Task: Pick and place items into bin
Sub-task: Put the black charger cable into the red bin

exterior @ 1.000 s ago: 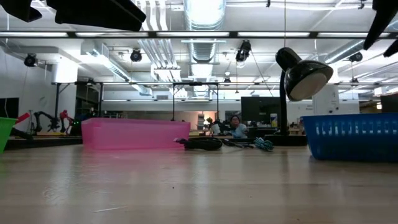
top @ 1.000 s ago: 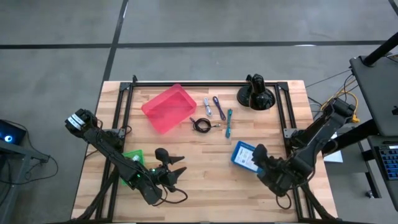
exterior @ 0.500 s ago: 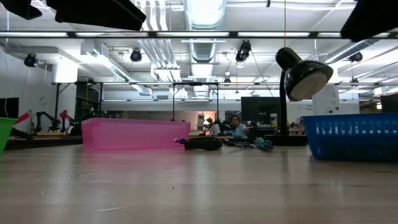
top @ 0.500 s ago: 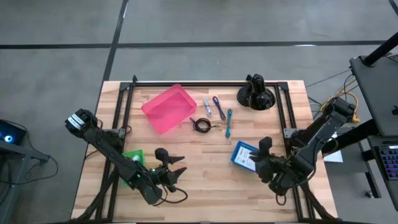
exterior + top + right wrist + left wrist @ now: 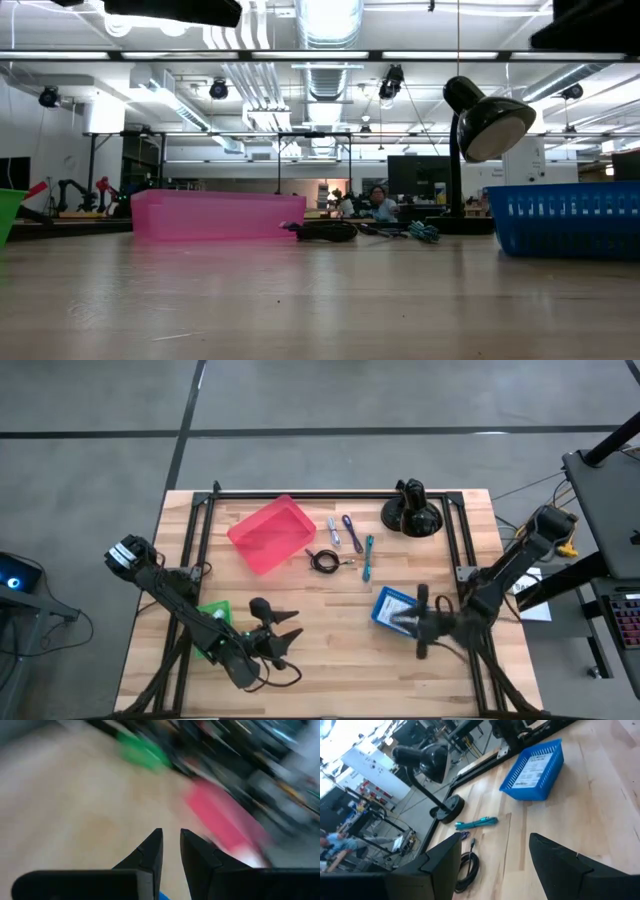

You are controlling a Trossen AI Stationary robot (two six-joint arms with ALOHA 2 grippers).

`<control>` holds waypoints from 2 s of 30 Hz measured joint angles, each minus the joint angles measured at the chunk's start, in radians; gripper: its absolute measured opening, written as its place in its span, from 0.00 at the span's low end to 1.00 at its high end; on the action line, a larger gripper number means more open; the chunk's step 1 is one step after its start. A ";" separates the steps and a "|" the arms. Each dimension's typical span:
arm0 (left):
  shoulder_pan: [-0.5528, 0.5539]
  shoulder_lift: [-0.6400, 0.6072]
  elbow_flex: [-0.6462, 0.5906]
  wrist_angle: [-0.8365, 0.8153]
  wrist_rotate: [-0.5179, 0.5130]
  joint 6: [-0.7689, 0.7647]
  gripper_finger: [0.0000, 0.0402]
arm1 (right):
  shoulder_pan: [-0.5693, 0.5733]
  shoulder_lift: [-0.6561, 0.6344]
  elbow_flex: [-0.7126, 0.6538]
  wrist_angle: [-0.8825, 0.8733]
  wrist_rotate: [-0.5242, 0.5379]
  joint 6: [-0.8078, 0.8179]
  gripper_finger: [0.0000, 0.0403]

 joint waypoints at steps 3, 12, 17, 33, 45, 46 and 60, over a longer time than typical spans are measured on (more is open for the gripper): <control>0.005 0.000 0.000 0.040 0.000 0.039 0.54 | -0.032 -0.046 -0.113 0.318 -0.330 -0.193 0.13; 0.097 0.000 0.005 0.084 0.191 0.063 0.54 | -0.194 -0.170 -0.311 0.820 -0.533 -0.268 0.13; 0.205 0.000 0.016 0.085 0.261 0.073 0.54 | -0.255 -0.203 -0.344 0.823 -0.533 -0.230 0.13; 0.631 -0.001 0.027 0.071 0.730 0.055 0.54 | -0.264 -0.191 -0.364 0.814 -0.451 -0.466 0.13; 0.821 0.085 0.027 -0.087 0.927 0.045 0.54 | -0.264 -0.191 -0.363 0.832 -0.458 -0.641 0.13; 0.826 0.102 0.027 -0.085 0.927 0.056 0.54 | -0.264 -0.191 -0.363 0.840 -0.458 -0.649 0.13; 0.831 0.274 0.134 -0.120 0.949 0.251 0.54 | -0.264 -0.197 -0.363 0.849 -0.458 -0.709 0.13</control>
